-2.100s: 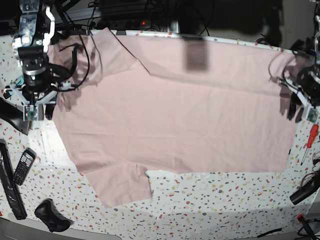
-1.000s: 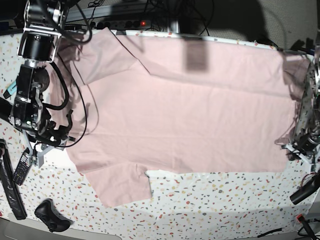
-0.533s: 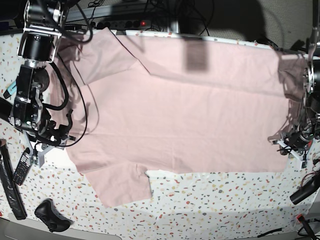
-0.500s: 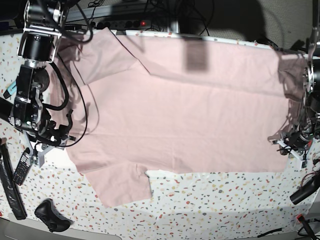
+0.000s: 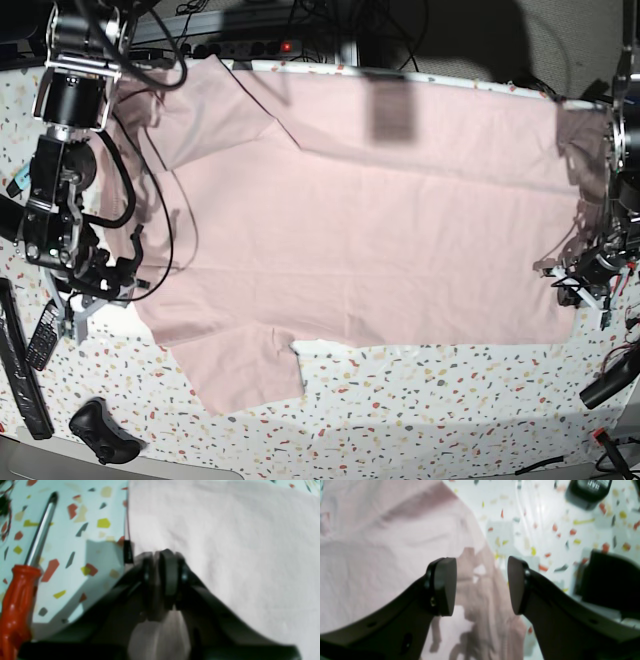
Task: Fold the T-shirt properly
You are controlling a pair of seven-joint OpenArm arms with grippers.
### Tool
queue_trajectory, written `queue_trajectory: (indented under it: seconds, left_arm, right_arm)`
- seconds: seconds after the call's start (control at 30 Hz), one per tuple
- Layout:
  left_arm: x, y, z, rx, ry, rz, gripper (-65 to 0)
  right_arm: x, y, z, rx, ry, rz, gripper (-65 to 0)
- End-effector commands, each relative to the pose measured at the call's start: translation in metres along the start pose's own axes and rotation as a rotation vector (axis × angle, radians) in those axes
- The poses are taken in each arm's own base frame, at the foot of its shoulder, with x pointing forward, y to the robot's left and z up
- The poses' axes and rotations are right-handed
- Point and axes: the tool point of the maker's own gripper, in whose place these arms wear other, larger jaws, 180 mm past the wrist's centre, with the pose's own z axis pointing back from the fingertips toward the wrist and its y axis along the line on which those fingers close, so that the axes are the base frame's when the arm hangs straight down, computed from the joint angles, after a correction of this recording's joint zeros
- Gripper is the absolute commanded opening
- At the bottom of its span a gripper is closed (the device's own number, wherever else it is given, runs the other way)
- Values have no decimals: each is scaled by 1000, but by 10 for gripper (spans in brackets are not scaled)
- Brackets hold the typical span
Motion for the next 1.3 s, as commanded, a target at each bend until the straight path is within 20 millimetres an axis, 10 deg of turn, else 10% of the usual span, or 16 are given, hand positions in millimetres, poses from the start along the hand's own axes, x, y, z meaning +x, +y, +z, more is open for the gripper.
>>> queue_trajectory:
  seconds: [0.0, 0.33, 0.6, 1.27]
  left_arm:
    - [6, -2, 0, -14, 6, -21, -632]
    - [19, 11, 2, 57, -101, -25, -650]
    - [8, 8, 0, 54, -42, -23, -650]
    - [11, 8, 0, 54, -54, -23, -650]
  right_arm:
    - [34, -6, 6, -4, -100, 7, -334]
    - [84, -29, 6, -48, -229, -1, -334]
    - [113, -23, -45, 96, -69, -105, -333]
    - [6, -8, -87, 74, 320, 52, -334]
